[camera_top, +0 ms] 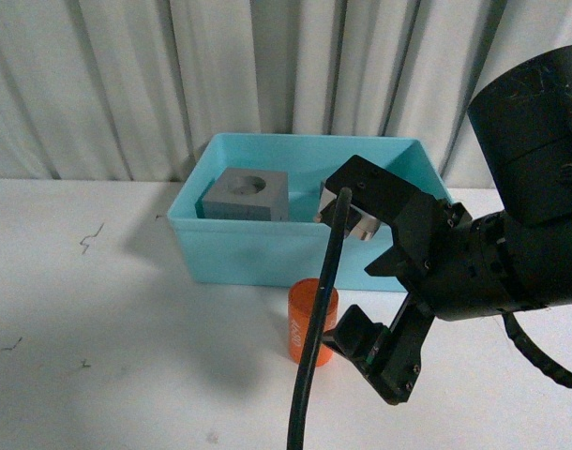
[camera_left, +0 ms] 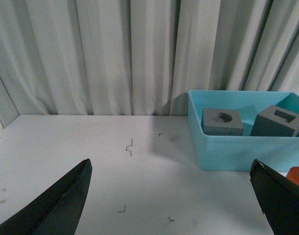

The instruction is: Place gray and orange parts in blue box

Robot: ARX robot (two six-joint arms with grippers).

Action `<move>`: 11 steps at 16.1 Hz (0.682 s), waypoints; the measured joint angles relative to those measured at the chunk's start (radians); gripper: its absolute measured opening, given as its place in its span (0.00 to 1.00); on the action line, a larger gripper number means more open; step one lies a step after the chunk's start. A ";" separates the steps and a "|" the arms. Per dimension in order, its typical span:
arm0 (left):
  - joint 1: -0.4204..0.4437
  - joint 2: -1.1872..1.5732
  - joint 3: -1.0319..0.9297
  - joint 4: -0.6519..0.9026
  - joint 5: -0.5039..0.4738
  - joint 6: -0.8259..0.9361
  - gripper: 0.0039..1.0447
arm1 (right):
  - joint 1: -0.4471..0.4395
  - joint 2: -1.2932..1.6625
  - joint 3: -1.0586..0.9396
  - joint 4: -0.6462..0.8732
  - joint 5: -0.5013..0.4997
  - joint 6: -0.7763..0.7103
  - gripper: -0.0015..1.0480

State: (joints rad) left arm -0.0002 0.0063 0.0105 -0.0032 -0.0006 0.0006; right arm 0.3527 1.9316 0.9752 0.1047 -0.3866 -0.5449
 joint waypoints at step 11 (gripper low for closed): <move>0.000 0.000 0.000 0.000 0.000 0.000 0.94 | 0.055 0.115 0.097 0.022 0.032 0.045 0.94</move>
State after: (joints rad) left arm -0.0002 0.0063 0.0105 -0.0036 -0.0006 0.0006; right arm 0.4076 2.0464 1.0725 0.1268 -0.3550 -0.4999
